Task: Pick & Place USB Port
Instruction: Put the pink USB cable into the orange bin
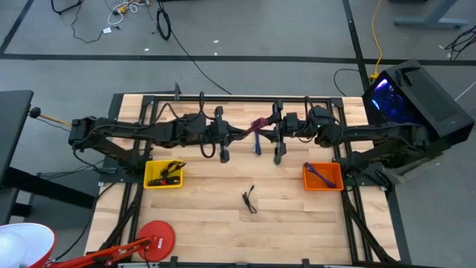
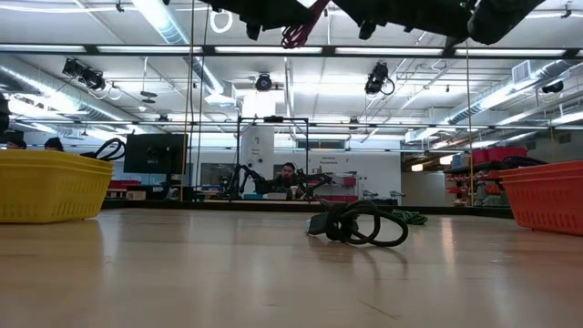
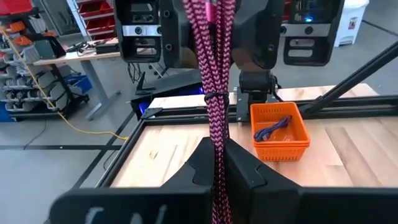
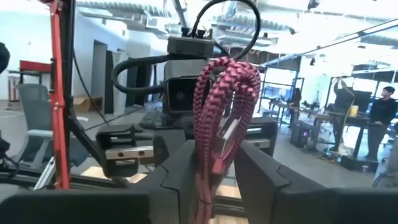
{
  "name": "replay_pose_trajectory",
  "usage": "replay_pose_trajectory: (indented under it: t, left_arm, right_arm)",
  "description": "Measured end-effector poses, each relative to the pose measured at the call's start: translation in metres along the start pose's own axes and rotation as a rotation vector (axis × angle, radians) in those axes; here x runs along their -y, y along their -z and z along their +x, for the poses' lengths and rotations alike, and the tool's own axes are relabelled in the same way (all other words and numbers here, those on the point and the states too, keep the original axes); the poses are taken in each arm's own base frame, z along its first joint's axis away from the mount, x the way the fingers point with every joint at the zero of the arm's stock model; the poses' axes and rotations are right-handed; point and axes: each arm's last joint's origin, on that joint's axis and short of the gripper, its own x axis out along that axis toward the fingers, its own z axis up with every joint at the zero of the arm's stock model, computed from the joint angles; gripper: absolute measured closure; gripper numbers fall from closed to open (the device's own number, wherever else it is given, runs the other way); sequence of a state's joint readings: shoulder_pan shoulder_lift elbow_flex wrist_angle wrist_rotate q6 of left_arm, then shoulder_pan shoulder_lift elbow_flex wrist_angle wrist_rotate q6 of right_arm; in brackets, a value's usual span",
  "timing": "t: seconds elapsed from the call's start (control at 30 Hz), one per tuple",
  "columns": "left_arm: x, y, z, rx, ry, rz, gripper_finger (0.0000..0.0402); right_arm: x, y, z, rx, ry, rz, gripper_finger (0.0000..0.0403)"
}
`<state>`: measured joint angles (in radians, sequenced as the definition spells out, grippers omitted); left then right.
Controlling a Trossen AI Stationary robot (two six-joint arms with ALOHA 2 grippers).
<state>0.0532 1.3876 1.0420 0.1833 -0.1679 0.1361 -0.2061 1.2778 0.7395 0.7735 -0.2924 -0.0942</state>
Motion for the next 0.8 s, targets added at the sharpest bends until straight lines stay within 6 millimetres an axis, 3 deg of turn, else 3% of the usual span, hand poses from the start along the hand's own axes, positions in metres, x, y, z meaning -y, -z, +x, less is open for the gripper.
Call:
replay_pose_trajectory:
  t: [0.3, 0.47, 0.8]
  left_arm:
    - [-0.0012, -0.0054, 0.0001, 0.056, -0.017, 0.022, 0.0385]
    - [-0.0013, -0.0053, 0.0001, 0.054, -0.02, 0.02, 0.0385]
    - [-0.0012, -0.0048, 0.0003, 0.051, -0.018, -0.018, 0.0368]
  right_arm:
    - [-0.0006, 0.0002, 0.0007, -0.01, 0.037, -0.034, 0.03]
    - [0.0, 0.0004, 0.0007, -0.015, 0.062, -0.042, 0.0383]
    - [0.0006, 0.0017, 0.0006, -0.03, 0.084, -0.036, 0.0389]
